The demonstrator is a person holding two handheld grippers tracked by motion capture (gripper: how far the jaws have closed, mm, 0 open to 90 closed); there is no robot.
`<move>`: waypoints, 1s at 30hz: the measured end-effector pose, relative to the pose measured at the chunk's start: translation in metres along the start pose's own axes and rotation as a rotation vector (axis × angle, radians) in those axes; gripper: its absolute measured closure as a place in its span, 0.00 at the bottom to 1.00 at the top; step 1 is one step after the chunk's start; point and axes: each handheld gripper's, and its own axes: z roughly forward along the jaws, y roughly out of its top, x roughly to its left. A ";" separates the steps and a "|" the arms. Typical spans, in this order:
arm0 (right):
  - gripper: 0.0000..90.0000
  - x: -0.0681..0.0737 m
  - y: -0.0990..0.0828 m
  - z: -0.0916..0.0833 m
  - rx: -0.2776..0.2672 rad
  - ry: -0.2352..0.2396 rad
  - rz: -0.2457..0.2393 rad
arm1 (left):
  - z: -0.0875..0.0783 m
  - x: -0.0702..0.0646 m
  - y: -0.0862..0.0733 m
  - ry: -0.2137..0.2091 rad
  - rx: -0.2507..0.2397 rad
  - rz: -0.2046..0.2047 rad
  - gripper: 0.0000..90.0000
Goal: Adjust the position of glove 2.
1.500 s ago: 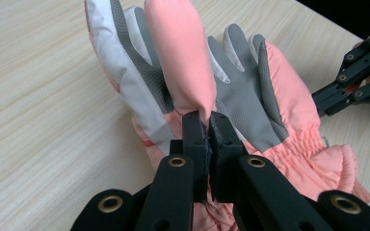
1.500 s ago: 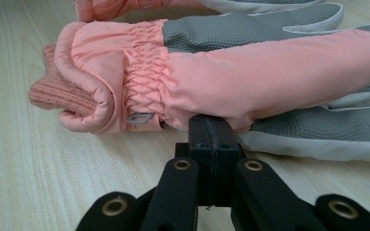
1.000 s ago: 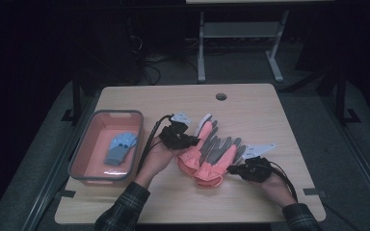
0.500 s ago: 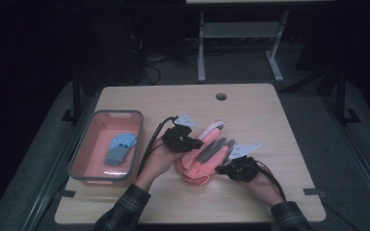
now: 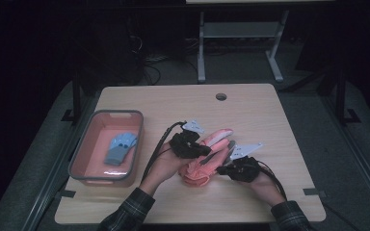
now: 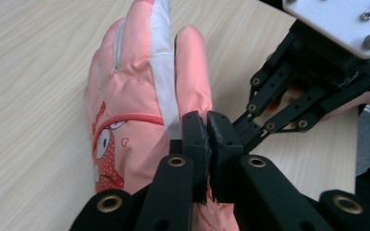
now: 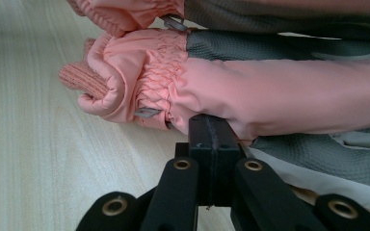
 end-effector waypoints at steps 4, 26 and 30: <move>1.00 0.000 -0.001 -0.001 -0.005 0.001 -0.002 | 0.004 0.000 0.000 -0.042 -0.012 -0.014 0.96; 0.99 -0.004 -0.010 -0.020 -0.026 -0.013 0.022 | -0.020 0.014 0.000 0.040 -0.064 -0.022 1.00; 0.99 -0.006 -0.013 -0.031 -0.044 -0.025 0.036 | -0.027 0.017 -0.008 0.056 -0.062 -0.036 1.00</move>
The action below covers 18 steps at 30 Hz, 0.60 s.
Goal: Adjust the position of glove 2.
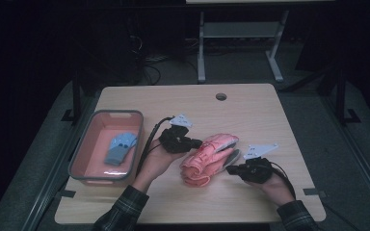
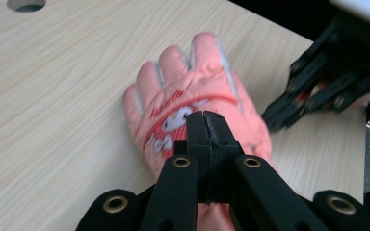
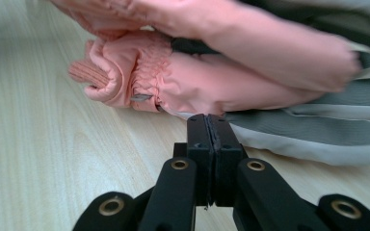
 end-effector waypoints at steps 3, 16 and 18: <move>1.00 -0.002 0.004 -0.013 -0.010 -0.008 0.005 | -0.007 0.003 -0.006 0.010 0.004 -0.006 1.00; 1.00 -0.002 0.061 -0.036 -0.105 -0.042 -0.035 | -0.020 0.019 -0.027 0.077 -0.001 -0.050 0.59; 1.00 -0.003 0.072 -0.032 -0.118 -0.038 -0.035 | -0.019 0.021 -0.028 0.077 0.001 -0.060 0.53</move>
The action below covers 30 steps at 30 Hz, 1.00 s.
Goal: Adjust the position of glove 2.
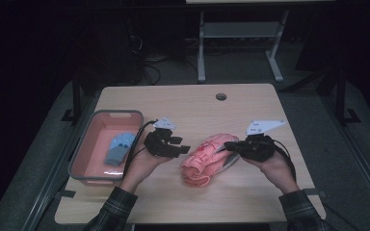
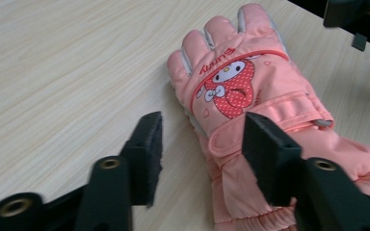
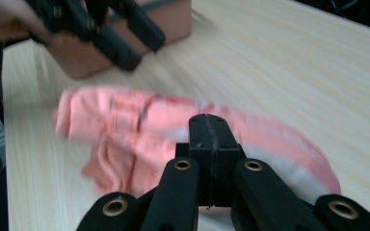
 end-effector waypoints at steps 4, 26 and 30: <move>1.00 0.001 0.017 0.016 -0.009 0.014 -0.004 | 0.001 0.002 -0.001 -0.004 -0.002 -0.007 0.45; 1.00 0.019 -0.032 0.063 0.174 -0.005 -0.018 | 0.038 -0.002 0.003 -0.030 0.046 -0.004 0.19; 1.00 0.019 -0.036 0.066 0.172 0.000 -0.013 | 0.054 0.000 0.004 -0.033 0.063 -0.008 0.18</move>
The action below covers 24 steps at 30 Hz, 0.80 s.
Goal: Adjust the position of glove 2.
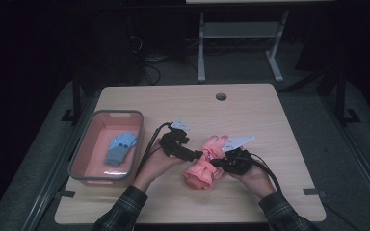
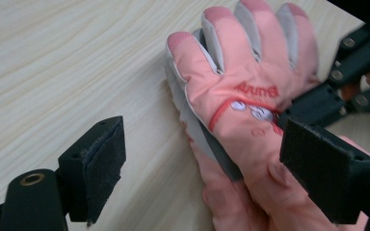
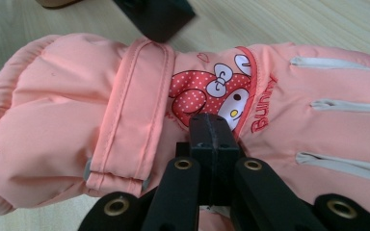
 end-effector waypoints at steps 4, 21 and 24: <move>1.00 0.003 -0.004 0.000 -0.016 -0.009 -0.010 | 0.013 0.002 0.003 -0.011 -0.005 -0.032 0.17; 1.00 0.007 -0.011 0.001 -0.026 -0.008 -0.039 | 0.061 0.011 0.004 -0.119 0.043 -0.083 0.14; 1.00 0.007 -0.012 0.003 -0.023 0.005 -0.042 | 0.064 0.011 0.005 -0.121 0.067 -0.057 0.14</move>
